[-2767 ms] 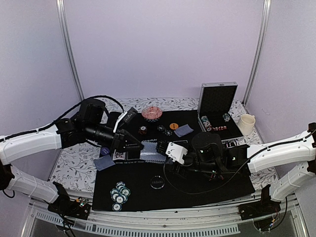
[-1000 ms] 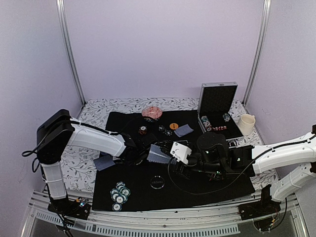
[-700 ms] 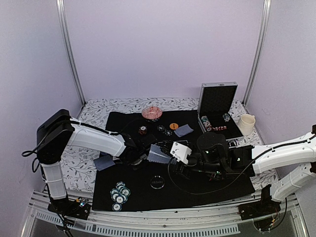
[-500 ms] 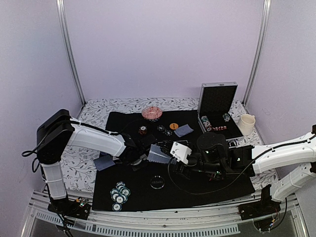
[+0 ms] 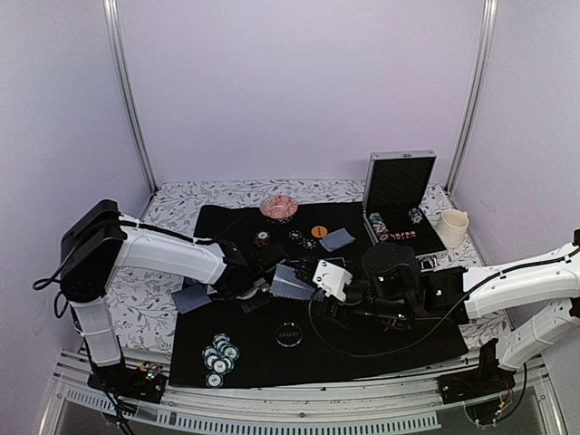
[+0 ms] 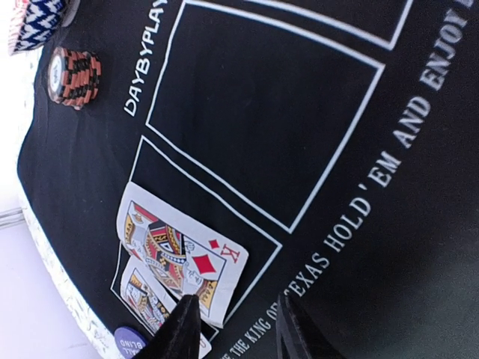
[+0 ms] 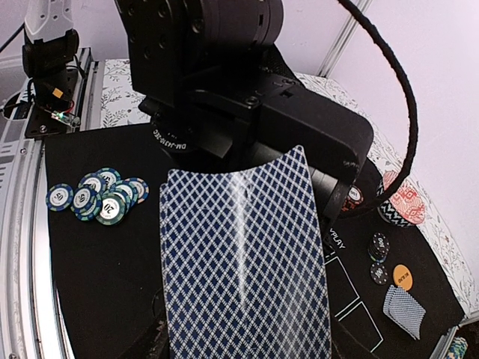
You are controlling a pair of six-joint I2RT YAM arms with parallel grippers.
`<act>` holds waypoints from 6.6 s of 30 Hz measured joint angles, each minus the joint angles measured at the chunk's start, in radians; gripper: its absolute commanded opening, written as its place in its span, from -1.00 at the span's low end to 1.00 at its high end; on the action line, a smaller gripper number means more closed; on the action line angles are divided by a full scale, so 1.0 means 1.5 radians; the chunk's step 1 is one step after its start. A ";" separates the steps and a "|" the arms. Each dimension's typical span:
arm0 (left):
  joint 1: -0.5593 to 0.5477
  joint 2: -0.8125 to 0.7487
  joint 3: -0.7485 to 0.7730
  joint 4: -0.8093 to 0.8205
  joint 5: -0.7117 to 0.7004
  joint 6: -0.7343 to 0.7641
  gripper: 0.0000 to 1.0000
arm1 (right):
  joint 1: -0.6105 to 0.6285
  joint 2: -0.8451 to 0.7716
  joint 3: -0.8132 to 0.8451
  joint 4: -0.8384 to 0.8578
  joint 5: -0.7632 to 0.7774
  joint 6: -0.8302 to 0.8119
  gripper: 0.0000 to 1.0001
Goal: Distribute texas hold em gaming equipment
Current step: Flop the poker card into the community card area, then adjust the poker card in the community card area, then pick up the poker card from the face-down deck piles.
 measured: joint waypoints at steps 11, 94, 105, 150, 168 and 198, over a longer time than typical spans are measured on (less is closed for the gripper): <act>0.022 -0.123 -0.020 0.011 0.101 -0.005 -0.20 | 0.000 -0.016 0.000 -0.003 0.001 0.000 -0.01; 0.138 -0.014 0.018 -0.089 0.133 -0.098 -0.50 | 0.000 -0.064 -0.030 -0.029 0.001 0.005 -0.01; 0.130 -0.008 0.018 -0.087 0.176 -0.105 -0.51 | 0.000 -0.064 -0.030 -0.030 0.001 0.005 -0.01; 0.136 -0.016 0.020 -0.100 0.152 -0.082 -0.51 | 0.000 -0.076 -0.030 -0.051 0.006 0.013 -0.01; 0.136 -0.325 0.022 -0.001 0.414 -0.070 0.81 | 0.000 -0.098 -0.030 -0.052 -0.004 0.018 -0.01; 0.126 -0.322 -0.076 0.204 0.804 -0.200 0.23 | 0.006 -0.062 -0.008 -0.042 -0.020 0.009 -0.01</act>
